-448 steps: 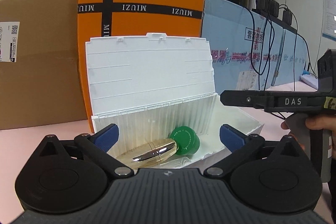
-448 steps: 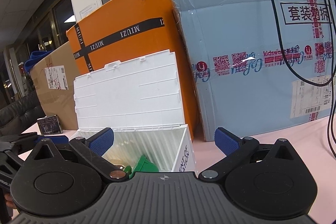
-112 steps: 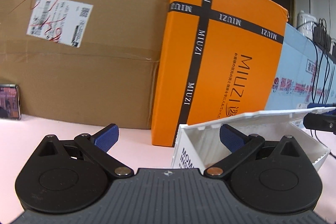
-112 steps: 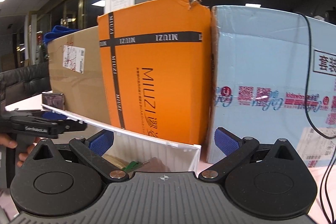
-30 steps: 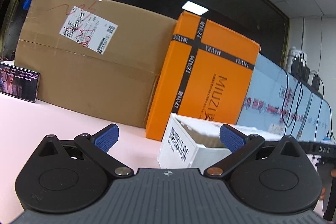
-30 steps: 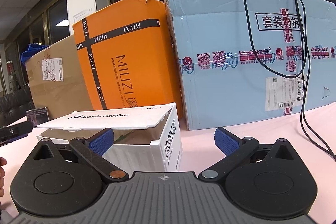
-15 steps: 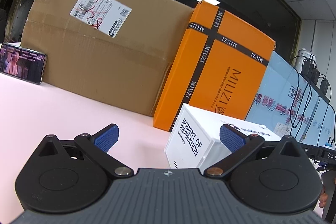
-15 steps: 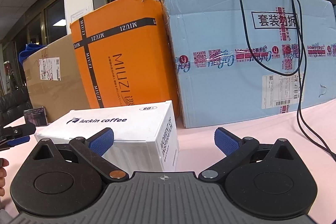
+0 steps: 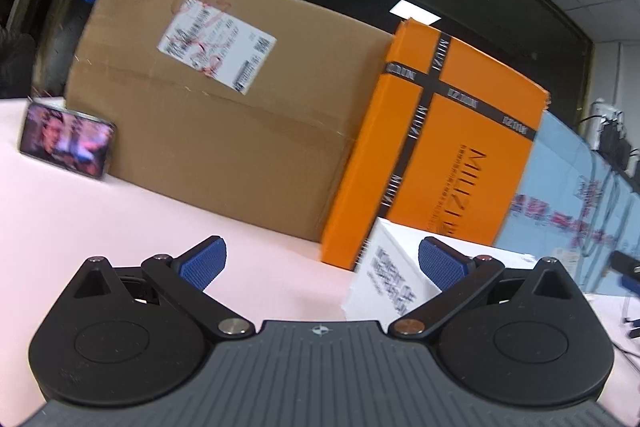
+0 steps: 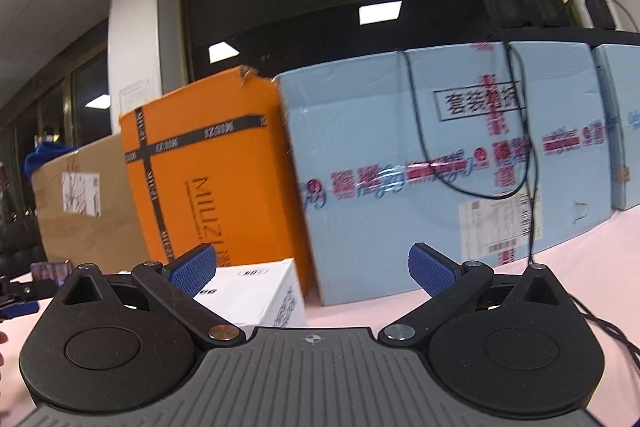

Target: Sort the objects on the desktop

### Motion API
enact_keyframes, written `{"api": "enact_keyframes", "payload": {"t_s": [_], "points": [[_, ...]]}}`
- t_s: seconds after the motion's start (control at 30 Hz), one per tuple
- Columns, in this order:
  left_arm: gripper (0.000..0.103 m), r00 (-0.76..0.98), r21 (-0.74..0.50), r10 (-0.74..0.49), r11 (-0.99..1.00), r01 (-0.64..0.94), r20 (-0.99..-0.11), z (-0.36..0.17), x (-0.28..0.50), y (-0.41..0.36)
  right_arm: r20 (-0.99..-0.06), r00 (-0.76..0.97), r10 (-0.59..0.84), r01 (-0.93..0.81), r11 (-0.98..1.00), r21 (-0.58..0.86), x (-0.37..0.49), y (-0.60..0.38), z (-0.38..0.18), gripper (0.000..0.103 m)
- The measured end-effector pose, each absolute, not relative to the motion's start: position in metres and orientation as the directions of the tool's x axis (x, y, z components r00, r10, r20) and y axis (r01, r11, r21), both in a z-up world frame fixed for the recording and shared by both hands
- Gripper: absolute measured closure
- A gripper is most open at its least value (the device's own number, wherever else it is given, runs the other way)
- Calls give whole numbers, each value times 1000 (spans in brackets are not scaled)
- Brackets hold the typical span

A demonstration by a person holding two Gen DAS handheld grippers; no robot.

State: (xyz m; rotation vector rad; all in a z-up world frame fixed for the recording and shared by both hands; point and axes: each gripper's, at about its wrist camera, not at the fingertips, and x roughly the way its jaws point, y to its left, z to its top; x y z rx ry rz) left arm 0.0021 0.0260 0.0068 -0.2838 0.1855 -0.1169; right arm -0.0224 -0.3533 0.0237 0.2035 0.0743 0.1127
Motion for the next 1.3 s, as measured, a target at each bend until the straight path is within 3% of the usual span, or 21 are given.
{"api": "enact_keyframes", "payload": {"t_s": [0.23, 0.5, 1.3], "points": [[0, 990, -180, -121, 978, 105, -78, 11, -10, 18, -13, 1000, 0, 1, 995, 99, -35, -359, 21, 0], [0, 990, -116, -133, 985, 126, -49, 14, -15, 10, 19, 998, -54, 54, 999, 1, -45, -356, 12, 0], [0, 996, -66, -86, 994, 85, -18, 13, -23, 3, -24, 999, -30, 30, 999, 31, -42, -355, 11, 0]]}}
